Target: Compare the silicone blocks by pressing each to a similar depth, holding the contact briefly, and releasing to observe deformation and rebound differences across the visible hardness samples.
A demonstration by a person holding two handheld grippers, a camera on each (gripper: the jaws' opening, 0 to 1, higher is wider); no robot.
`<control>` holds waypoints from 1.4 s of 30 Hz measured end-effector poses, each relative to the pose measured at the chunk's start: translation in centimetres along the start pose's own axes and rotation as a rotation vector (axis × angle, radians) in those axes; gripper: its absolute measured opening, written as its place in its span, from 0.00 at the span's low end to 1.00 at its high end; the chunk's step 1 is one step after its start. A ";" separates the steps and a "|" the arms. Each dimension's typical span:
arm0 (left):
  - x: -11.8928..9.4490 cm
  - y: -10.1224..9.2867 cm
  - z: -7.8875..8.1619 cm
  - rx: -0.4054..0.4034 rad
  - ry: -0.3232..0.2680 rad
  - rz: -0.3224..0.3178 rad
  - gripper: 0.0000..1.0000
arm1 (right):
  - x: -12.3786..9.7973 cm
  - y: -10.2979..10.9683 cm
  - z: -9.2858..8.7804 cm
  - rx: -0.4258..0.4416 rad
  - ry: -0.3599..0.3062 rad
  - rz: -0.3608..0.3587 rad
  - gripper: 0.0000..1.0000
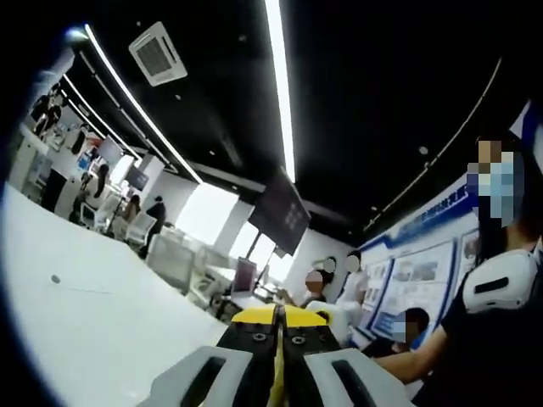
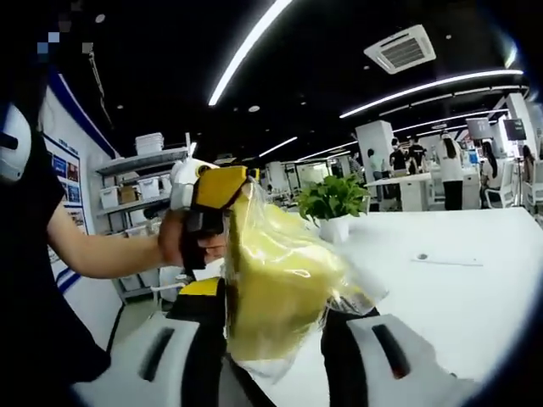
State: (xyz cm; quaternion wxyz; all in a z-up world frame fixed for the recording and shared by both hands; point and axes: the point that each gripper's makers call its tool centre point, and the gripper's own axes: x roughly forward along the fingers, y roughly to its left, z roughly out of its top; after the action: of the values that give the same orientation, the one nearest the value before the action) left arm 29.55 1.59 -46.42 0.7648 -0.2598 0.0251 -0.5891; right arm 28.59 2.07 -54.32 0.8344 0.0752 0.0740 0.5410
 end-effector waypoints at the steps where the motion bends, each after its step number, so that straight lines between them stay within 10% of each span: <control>1: 0.0 0.1 0.1 0.004 -0.003 0.003 0.00 | 0.1 0.1 0.1 -0.007 -0.005 0.008 0.36; 27: -0.8 -2.6 3.4 0.101 -0.040 0.002 0.00 | 0.4 2.2 4.1 0.011 -0.002 0.030 0.08; 42: -2.5 -2.6 3.1 0.190 -0.024 0.066 0.00 | 1.1 3.5 3.3 0.012 0.069 0.049 0.04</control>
State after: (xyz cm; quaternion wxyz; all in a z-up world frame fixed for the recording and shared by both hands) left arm 27.58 4.54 -43.28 0.8051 -0.1921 -0.0315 -0.5603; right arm 26.62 4.30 -50.42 0.8172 0.0635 0.1041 0.5632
